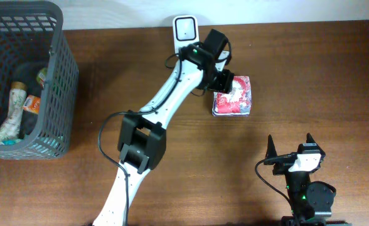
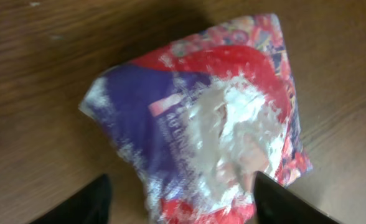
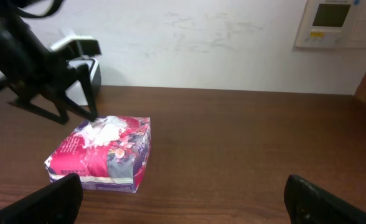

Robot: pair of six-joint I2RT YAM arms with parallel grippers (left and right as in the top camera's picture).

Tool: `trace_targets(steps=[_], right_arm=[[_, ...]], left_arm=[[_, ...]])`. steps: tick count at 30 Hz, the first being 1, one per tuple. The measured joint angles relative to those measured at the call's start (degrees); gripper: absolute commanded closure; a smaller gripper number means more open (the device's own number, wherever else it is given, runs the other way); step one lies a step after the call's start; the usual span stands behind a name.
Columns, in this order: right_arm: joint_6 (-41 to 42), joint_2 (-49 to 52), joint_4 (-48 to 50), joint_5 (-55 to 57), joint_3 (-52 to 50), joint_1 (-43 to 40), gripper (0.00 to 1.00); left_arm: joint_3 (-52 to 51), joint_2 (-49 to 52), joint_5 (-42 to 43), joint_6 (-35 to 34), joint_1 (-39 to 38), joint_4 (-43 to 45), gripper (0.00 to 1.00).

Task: Scan the item barcode
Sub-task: 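Carry the tissue pack to the table center and release it, then reach into the basket and grasp the green wet-wipe pack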

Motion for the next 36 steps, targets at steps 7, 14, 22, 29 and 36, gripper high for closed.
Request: trace_targets(steps=[7, 14, 22, 29, 36], right_arm=[[-0.02, 0.00, 0.00, 0.00, 0.00, 0.00, 0.01], [0.00, 0.00, 0.00, 0.00, 0.00, 0.00, 0.01], [-0.02, -0.02, 0.02, -0.02, 0.00, 0.00, 0.01], [0.00, 0.00, 0.02, 0.00, 0.00, 0.00, 0.01], [-0.02, 0.00, 0.02, 0.00, 0.00, 0.00, 0.01]], left_arm=[[11.56, -15.69, -0.22, 0.22, 12.85, -11.69, 0.22], [13.60, -35.45, -8.57, 0.44, 40.17, -21.24, 0.18], [-2.08, -35.43, -17.33, -5.11, 63.25, -20.98, 0.05], [-34.80, -34.53, -25.55, -11.41, 63.21, -2.71, 0.08], [-49.59, -34.36, -27.21, -18.82, 63.19, 4.81, 0.08]])
